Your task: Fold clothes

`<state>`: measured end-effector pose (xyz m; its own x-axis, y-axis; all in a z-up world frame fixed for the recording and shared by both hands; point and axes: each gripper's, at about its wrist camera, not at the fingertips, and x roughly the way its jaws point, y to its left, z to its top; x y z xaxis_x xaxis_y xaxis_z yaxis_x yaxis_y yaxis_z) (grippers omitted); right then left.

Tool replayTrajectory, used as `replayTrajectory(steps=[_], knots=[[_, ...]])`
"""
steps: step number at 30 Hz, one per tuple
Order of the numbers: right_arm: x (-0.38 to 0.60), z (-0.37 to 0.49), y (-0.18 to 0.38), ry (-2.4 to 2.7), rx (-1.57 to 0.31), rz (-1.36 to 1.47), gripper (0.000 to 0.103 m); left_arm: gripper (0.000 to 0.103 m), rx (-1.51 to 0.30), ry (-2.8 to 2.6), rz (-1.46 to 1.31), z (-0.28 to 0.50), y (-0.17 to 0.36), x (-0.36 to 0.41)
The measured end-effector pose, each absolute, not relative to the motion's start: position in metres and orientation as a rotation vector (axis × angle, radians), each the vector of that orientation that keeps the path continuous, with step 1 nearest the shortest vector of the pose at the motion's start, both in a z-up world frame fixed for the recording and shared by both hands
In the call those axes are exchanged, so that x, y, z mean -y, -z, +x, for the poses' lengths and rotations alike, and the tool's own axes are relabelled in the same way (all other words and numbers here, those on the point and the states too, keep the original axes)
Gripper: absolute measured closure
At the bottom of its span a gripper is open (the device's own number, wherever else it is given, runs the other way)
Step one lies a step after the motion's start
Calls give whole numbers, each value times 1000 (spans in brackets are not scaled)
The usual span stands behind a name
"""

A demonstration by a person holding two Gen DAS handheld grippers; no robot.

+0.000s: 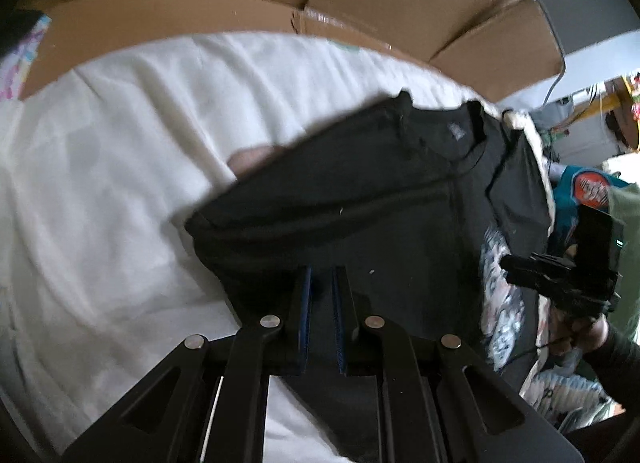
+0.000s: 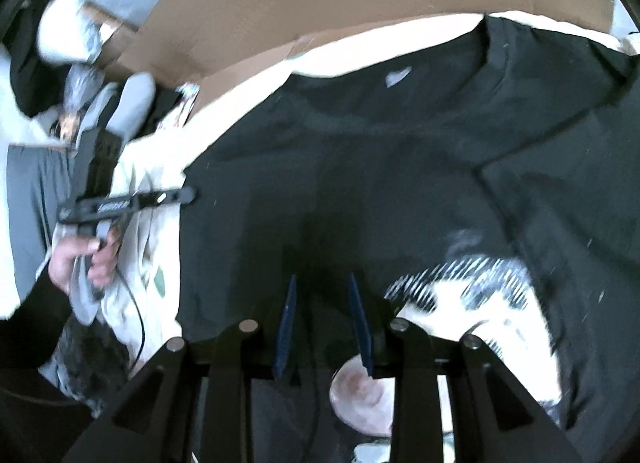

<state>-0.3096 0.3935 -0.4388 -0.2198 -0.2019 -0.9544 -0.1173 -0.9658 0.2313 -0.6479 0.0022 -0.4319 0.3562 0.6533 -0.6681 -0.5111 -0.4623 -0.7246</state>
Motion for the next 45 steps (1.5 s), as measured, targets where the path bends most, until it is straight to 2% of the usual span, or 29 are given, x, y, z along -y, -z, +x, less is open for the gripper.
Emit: replayTrajectory(steps=[5,14,20,24,31,37,45], knots=[[-365,-299,451,2331,378,1940,76,93,102,-1380,-1549,-649,441,-5],[-341,-288,479,2299,170,2012,76,93,40,-1434,-1498,-648,422,0],[-354,-274,484,2300,166,2059,78,93,13,-1336,-1454,-617,411,4],[-361,-271,485,2295,241,2083,78,93,-10,-1255,-1440,-588,408,8],[-352,-277,483,2274,189,2115,78,93,-14,-1144,-1428,-545,406,13],[-345,-286,478,2269,128,2084,78,93,-45,-1081,-1486,-529,427,23],[-351,-295,495,2190,139,2102,78,93,60,-1038,-1500,-529,439,25]])
